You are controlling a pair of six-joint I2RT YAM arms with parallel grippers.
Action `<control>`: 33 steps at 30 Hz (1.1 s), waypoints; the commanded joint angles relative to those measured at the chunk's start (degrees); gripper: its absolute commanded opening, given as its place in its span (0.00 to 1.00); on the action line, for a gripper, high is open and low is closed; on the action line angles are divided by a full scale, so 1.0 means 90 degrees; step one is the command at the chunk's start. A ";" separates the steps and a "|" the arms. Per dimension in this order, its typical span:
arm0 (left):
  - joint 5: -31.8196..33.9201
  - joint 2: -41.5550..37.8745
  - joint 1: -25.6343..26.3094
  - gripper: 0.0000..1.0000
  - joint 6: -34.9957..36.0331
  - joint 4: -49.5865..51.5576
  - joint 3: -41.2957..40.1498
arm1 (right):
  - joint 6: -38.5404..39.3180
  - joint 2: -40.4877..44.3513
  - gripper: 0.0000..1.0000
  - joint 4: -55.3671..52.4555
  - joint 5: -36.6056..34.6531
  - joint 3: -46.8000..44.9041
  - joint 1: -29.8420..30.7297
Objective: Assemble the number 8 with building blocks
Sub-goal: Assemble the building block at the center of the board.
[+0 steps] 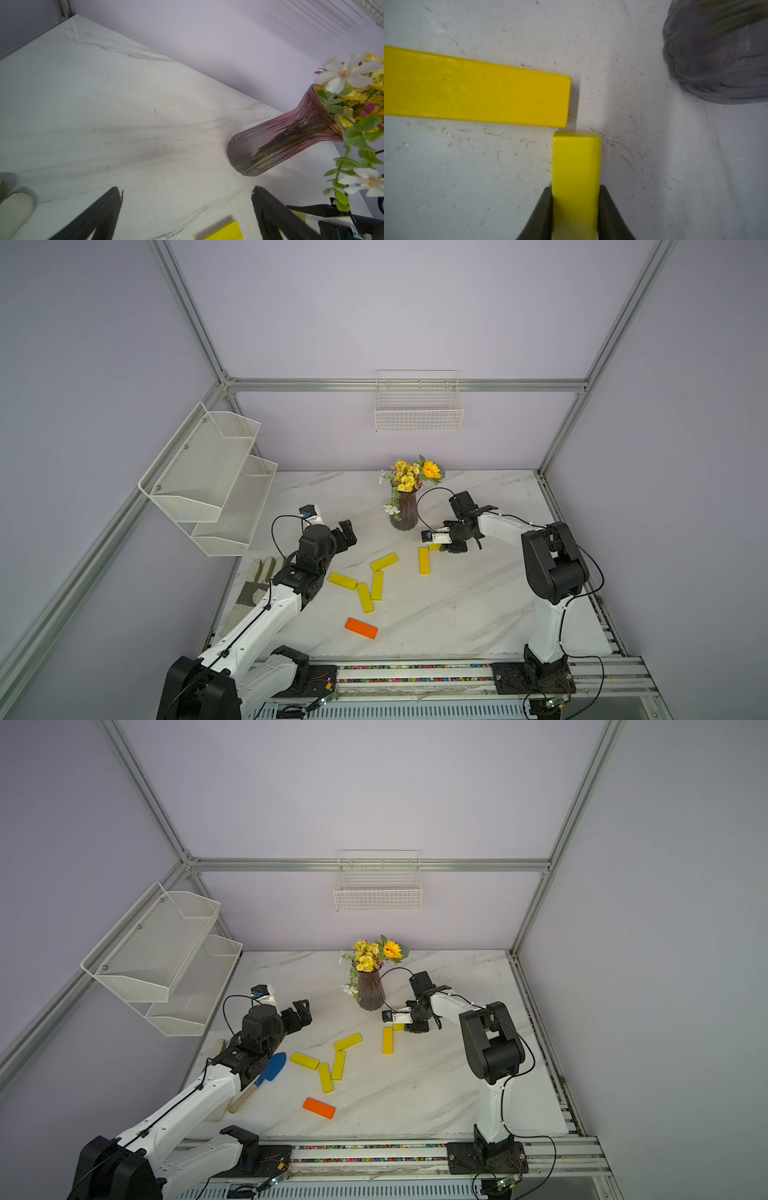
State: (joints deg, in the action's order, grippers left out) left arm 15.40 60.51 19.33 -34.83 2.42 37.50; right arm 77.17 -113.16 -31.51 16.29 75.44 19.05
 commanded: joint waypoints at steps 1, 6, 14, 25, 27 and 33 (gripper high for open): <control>0.0031 -0.0074 0.0049 1.00 0.0124 -0.0239 0.0103 | -0.0022 -0.0215 0.14 -0.0307 -0.0026 0.0109 0.0014; 0.0042 -0.0078 0.0050 1.00 0.0133 -0.0231 0.0101 | -0.0032 -0.0307 0.15 -0.0452 0.0028 0.0277 0.0014; 0.0056 -0.0073 0.0048 1.00 0.0133 -0.0230 0.0101 | -0.0040 -0.0440 0.17 -0.0545 0.0065 0.0369 0.0013; 0.0096 -0.0056 0.0045 1.00 0.0150 -0.0233 0.0106 | -0.0091 -0.0476 0.31 -0.0828 0.0218 0.0411 0.0042; 0.0096 -0.0052 0.0042 1.00 0.0162 -0.0239 0.0111 | -0.0097 -0.0484 0.42 -0.0869 0.0240 0.0426 0.0043; 0.0099 -0.0034 0.0044 1.00 0.0178 -0.0239 0.0111 | -0.0097 -0.0567 0.45 -0.0902 0.0296 0.0484 0.0091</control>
State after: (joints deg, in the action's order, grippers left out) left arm 15.46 60.51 19.33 -34.76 2.26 37.50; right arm 76.77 -115.90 -36.07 18.00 79.61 19.20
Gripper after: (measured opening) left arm 0.999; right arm 0.439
